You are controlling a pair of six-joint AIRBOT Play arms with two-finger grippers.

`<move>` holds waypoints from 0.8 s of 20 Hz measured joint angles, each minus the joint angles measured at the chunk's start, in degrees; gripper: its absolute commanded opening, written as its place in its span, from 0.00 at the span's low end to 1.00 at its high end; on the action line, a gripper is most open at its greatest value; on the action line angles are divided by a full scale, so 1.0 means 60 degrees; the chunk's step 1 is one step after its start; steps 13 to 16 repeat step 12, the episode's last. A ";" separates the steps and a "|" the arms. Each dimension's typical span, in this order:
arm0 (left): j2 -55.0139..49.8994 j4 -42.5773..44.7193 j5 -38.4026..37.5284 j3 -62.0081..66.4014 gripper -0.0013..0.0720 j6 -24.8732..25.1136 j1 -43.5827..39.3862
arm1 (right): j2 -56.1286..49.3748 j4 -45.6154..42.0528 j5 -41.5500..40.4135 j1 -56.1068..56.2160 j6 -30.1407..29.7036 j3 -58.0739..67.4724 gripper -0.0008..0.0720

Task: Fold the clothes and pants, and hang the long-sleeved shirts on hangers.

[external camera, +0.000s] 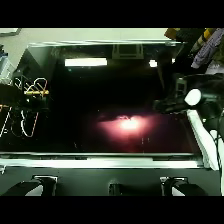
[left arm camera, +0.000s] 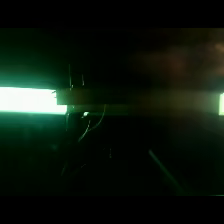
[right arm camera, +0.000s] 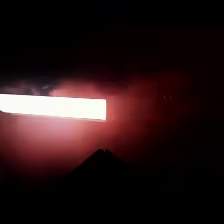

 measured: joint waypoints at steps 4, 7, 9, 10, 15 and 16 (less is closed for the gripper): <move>0.0244 0.0069 0.0178 -0.0568 0.04 -0.0055 -0.0036 | 0.0000 0.0087 0.0419 0.0605 -0.0080 0.0000 0.06; 0.0306 0.0095 0.0229 -0.0699 0.04 -0.0084 -0.0047 | 0.0000 0.0117 0.0652 0.0739 -0.0113 0.0000 0.06; 0.0324 0.0120 0.0255 -0.0736 0.04 -0.0084 -0.0047 | 0.0004 0.0124 0.0736 0.0780 -0.0113 0.0000 0.06; 0.0331 0.0124 0.0259 -0.0747 0.04 -0.0087 -0.0047 | 0.0004 0.0124 0.0769 0.0790 -0.0113 0.0000 0.06; 0.0335 0.0124 0.0273 -0.0765 0.04 -0.0087 -0.0047 | 0.0004 0.0146 0.0794 0.0809 -0.0113 0.0000 0.06; 0.0335 0.0124 0.0273 -0.0765 0.04 -0.0087 -0.0047 | 0.0004 0.0146 0.0794 0.0809 -0.0113 0.0000 0.06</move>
